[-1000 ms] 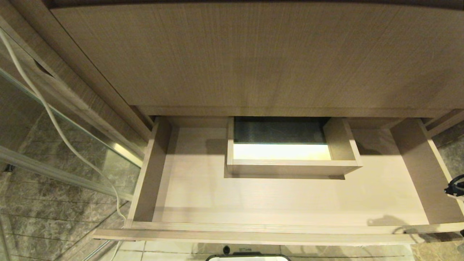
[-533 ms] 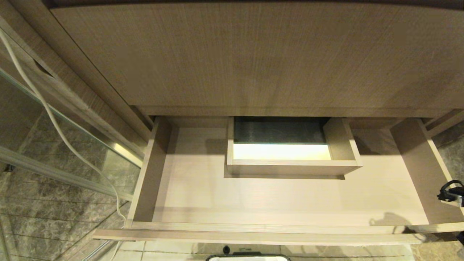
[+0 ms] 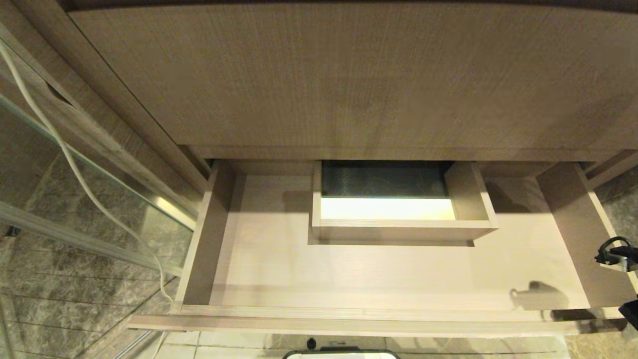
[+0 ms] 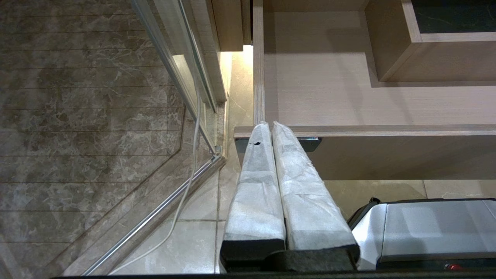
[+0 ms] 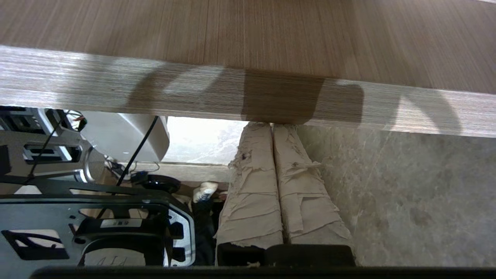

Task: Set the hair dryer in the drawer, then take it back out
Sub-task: Close the drawer

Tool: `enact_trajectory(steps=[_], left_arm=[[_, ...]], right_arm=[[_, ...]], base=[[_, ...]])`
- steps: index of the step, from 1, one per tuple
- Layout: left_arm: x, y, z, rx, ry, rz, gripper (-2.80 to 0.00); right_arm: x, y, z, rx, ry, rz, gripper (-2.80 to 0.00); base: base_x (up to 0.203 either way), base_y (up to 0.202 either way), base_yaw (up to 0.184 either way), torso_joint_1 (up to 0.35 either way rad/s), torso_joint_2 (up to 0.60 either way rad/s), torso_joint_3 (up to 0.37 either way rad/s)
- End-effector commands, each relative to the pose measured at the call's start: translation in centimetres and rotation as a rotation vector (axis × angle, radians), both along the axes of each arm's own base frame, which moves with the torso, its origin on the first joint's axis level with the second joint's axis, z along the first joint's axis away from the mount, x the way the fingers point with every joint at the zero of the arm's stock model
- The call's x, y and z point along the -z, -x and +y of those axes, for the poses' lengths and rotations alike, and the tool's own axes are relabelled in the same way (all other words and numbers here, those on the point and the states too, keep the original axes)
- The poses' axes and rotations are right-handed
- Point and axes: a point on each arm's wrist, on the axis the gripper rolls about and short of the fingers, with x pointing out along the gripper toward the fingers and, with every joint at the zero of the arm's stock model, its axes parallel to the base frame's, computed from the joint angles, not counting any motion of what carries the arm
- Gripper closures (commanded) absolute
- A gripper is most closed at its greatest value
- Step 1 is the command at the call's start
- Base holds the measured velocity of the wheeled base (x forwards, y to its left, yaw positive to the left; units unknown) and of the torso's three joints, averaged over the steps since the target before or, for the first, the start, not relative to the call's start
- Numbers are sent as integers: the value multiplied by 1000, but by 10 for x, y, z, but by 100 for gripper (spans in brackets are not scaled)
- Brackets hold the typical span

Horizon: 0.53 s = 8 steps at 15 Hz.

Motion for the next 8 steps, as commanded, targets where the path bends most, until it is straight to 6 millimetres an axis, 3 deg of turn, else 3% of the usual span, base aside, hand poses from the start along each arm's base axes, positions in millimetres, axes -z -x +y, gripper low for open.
enact_trajectory(steps=[1, 5, 8], left_arm=[[0, 0, 0, 0, 0, -1, 0], [0, 0, 0, 0, 0, 0, 0], [0, 0, 0, 0, 0, 0, 0]], right_arm=[[-6, -5, -3, -1, 16, -33, 0], [-13, -14, -6, 0, 53, -106, 0], [-18, -33, -1, 7, 96, -283, 0]], base=[[0, 0, 0, 0, 0, 0], [0, 0, 0, 0, 0, 0], [0, 0, 0, 0, 0, 0]])
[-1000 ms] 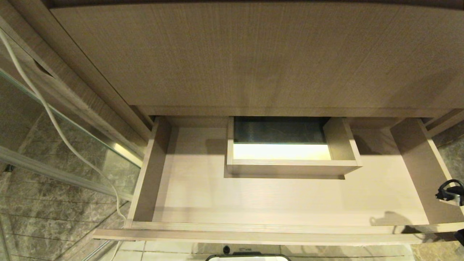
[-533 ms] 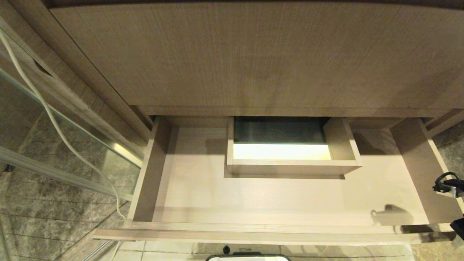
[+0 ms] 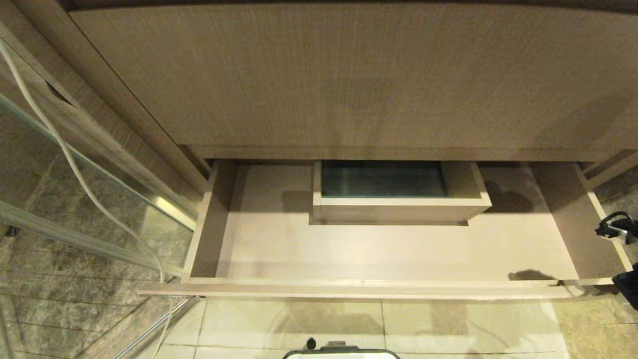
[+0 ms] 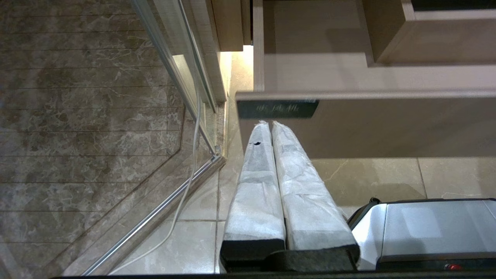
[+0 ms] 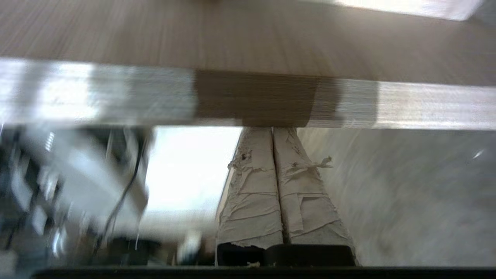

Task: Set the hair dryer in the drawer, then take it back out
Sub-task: Close the drawer

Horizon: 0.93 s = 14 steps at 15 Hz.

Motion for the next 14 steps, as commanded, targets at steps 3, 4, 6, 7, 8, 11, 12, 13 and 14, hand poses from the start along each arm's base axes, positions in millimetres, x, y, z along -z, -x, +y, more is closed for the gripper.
enact_trajectory(steps=[3, 4, 6, 7, 8, 11, 12, 13, 14], left_arm=[[0, 0, 0, 0, 0, 0, 0], [0, 0, 0, 0, 0, 1, 0], [0, 0, 0, 0, 0, 1, 0], [0, 0, 0, 0, 0, 1, 0], [0, 0, 0, 0, 0, 1, 0], [0, 0, 0, 0, 0, 1, 0], [0, 0, 0, 0, 0, 1, 0], [0, 0, 0, 0, 0, 0, 0], [0, 0, 0, 0, 0, 0, 0]], right_arm=[[-13, -54, 24, 29, -28, -389, 0], [-17, -67, 28, 35, -43, -468, 0], [-38, -87, 31, 23, -34, -615, 0], [-41, -86, 32, 19, -31, -627, 0], [-49, -80, 33, 11, -23, -641, 0], [-64, -44, 45, -13, -6, -607, 0], [-68, -25, 52, -15, -9, -590, 0], [-68, -6, 58, -14, -17, -559, 0], [-64, 11, 63, -15, -25, -525, 0]], base=[[0, 0, 0, 0, 0, 0], [0, 0, 0, 0, 0, 0], [0, 0, 0, 0, 0, 0], [0, 0, 0, 0, 0, 0], [0, 0, 0, 0, 0, 0], [0, 0, 0, 0, 0, 0], [0, 0, 0, 0, 0, 0], [0, 0, 0, 0, 0, 0], [0, 0, 0, 0, 0, 0]])
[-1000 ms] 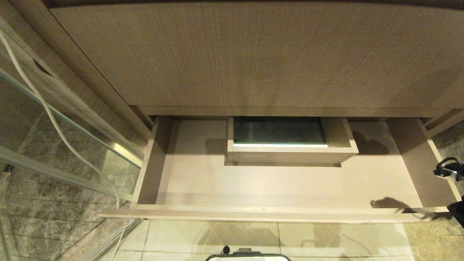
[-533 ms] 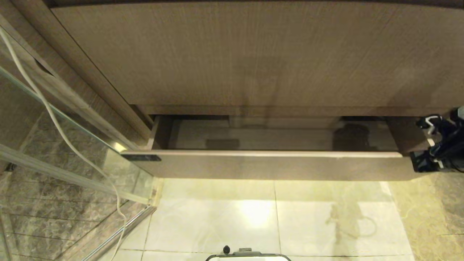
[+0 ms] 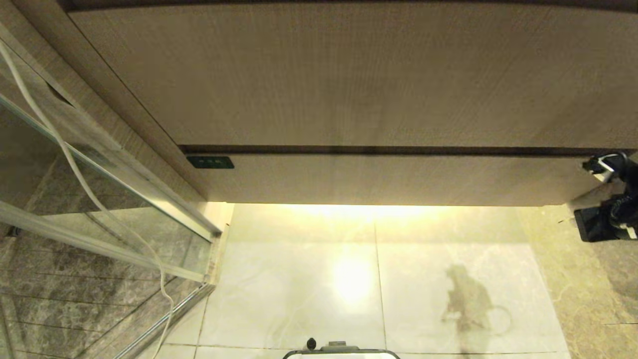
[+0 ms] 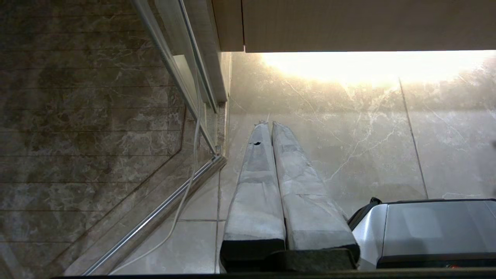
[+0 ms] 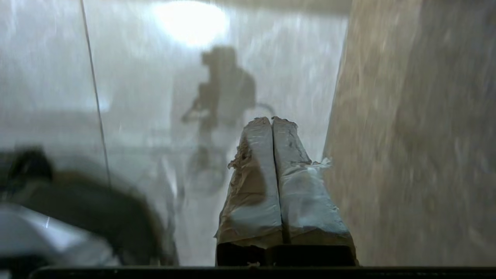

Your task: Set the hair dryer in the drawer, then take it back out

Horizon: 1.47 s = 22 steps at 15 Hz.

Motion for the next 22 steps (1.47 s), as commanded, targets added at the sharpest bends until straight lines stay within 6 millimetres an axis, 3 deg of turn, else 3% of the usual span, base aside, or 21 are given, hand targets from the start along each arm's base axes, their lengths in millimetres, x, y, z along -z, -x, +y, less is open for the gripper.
enact_trajectory(steps=[1, 6, 11, 15, 19, 22], left_arm=[[0, 0, 0, 0, 0, 1, 0], [0, 0, 0, 0, 0, 1, 0], [0, 0, 0, 0, 0, 2, 0], [0, 0, 0, 0, 0, 2, 0], [0, 0, 0, 0, 0, 1, 0], [0, 0, 0, 0, 0, 1, 0]], right_arm=[[-8, 50, 15, -7, 0, 8, 0], [-11, 133, 42, -75, -4, -126, 0], [46, 218, 67, -180, -115, -399, 0], [86, 253, 69, -175, -135, -545, 0], [101, 273, 68, -158, -141, -712, 0], [105, 275, 68, -143, -164, -709, 0]], base=[[0, 0, 0, 0, 0, 0], [0, 0, 0, 0, 0, 0], [0, 0, 0, 0, 0, 0], [0, 0, 0, 0, 0, 0], [0, 0, 0, 0, 0, 0], [0, 0, 0, 0, 0, 0]])
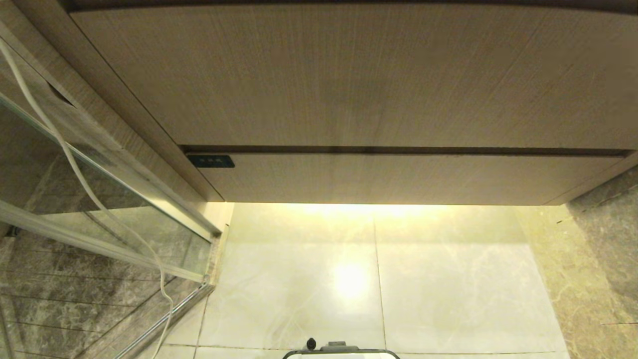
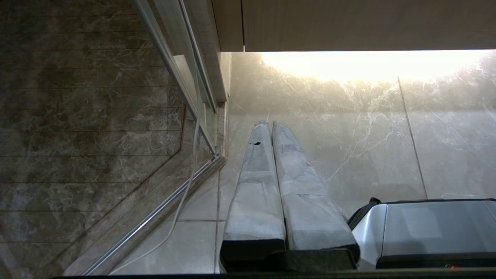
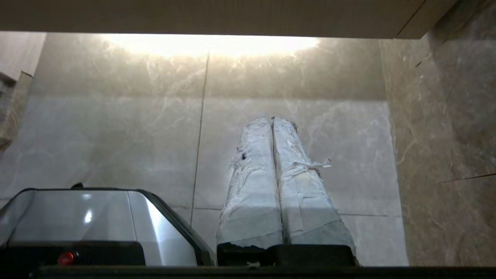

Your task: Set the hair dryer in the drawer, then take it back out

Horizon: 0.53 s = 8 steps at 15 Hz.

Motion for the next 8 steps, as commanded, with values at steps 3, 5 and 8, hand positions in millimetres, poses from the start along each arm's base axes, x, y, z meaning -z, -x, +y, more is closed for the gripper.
enact_trajectory(steps=[3, 5, 8], left_arm=[[0, 0, 0, 0, 0, 0, 0], [0, 0, 0, 0, 0, 0, 0], [0, 0, 0, 0, 0, 0, 0]], right_arm=[[3, 4, 0, 2, -45, -43, 0], [3, 4, 0, 3, -47, -43, 0], [3, 4, 0, 3, -47, -43, 0]], base=[[0, 0, 0, 0, 0, 0], [0, 0, 0, 0, 0, 0], [0, 0, 0, 0, 0, 0]])
